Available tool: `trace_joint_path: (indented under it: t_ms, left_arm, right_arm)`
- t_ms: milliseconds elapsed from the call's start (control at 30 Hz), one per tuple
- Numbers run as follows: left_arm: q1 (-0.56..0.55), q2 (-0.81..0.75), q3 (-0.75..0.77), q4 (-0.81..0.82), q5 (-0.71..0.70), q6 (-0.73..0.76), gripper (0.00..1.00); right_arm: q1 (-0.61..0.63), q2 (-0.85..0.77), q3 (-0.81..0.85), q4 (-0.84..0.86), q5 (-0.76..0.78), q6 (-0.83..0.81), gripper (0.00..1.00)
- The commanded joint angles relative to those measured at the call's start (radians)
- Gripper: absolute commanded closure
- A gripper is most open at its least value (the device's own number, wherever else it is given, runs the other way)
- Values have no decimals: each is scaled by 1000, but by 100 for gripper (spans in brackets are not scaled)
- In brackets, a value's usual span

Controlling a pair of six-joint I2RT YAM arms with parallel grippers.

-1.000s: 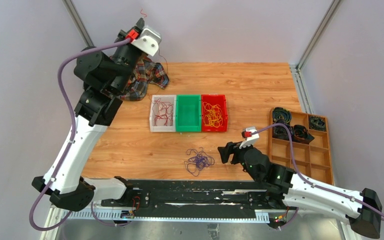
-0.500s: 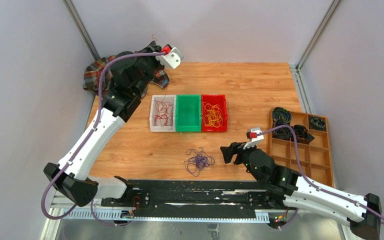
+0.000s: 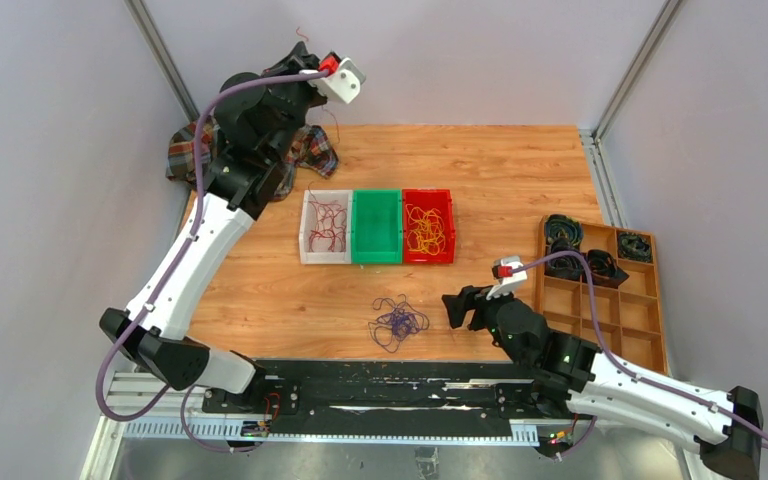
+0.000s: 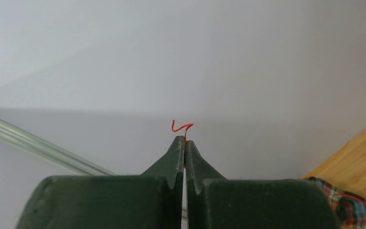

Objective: Untangle the cables

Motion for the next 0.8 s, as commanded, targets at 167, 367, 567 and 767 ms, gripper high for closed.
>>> trace_joint_path:
  t_ms: [167, 367, 567, 767]
  left_arm:
    - [8, -42, -42, 26, 14, -4, 99]
    - [8, -82, -147, 3, 30, -8, 99]
    - [8, -89, -177, -78, 34, -70, 99]
    - [7, -109, -272, -177, 50, -172, 99]
  right_arm:
    - [23, -19, -7, -19, 30, 20, 26]
    - [24, -55, -13, -48, 48, 23, 26]
    - [24, -79, -27, -53, 56, 30, 26]
    - [23, -65, -22, -48, 57, 31, 26]
